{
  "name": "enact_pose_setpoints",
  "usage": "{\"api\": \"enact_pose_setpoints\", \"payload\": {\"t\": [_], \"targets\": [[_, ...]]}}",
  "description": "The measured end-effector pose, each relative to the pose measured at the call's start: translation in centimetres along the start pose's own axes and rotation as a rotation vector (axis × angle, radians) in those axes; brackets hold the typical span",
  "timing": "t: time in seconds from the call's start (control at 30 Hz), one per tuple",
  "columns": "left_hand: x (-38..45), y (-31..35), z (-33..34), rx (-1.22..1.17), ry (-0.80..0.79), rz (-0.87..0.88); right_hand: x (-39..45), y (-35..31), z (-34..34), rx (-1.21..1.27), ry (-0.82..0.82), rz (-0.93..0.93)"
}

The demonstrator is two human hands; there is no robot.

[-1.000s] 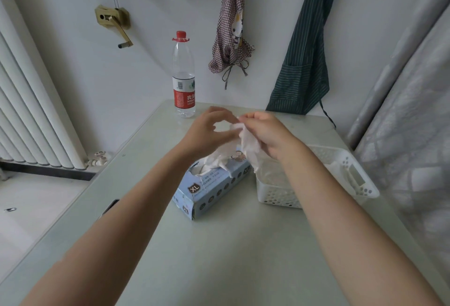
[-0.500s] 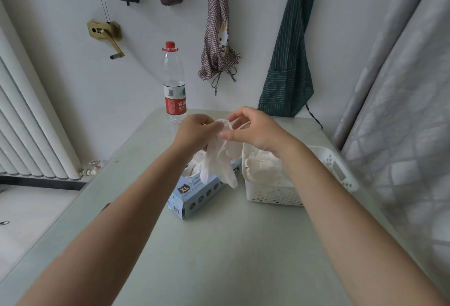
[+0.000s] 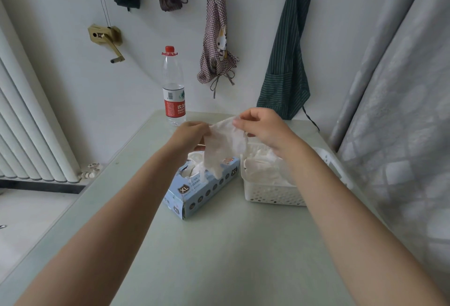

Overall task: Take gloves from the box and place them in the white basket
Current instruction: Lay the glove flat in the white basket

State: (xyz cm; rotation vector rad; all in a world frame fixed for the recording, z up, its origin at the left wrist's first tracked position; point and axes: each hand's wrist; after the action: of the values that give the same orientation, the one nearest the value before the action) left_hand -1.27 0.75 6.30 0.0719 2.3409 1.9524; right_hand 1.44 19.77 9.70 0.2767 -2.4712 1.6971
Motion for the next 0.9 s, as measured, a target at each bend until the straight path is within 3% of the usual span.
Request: {"api": "enact_pose_setpoints", "payload": {"t": [0.1, 0.23, 0.37, 0.57, 0.7, 0.8, 0.9], "targets": [[-0.3, 0.0, 0.2, -0.035, -0.107, 0.054, 0.3, -1.0, -0.1, 0.001, 0.088, -0.031], [-1.0, 0.5, 0.8, -0.048, -0.353, 0.262, 0.7, -2.0, 0.8, -0.079, 0.089, -0.080], [-1.2, 0.3, 1.5, 0.165, -0.258, 0.283, 0.9, -2.3, 0.8, -0.189, 0.150, -0.144], [-0.4, -1.7, -0.1, 0.314, -0.136, 0.096, 1.0, -2.1, -0.9, -0.322, 0.331, -0.186], [-0.5, -1.7, -0.5, 0.573, -0.179, 0.084, 1.2, -1.8, -0.7, -0.346, 0.248, -0.168], [-1.1, -0.5, -0.2, 0.298, -0.207, 0.182, 1.2, -2.0, 0.3, -0.336, 0.102, -0.146], [-0.4, 0.3, 0.4, 0.253, -0.262, 0.205, 1.2, -2.3, 1.0, -0.250, 0.030, -0.119]]}}
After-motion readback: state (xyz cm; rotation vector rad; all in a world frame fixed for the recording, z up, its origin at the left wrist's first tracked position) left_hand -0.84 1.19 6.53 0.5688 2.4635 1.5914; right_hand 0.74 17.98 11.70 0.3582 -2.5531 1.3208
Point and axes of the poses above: each hand's wrist, its own x-axis towards the middle knuckle, its own z-axis out of the palm, y = z × x, and after that the axes turned 4 degrees about x, right-handed
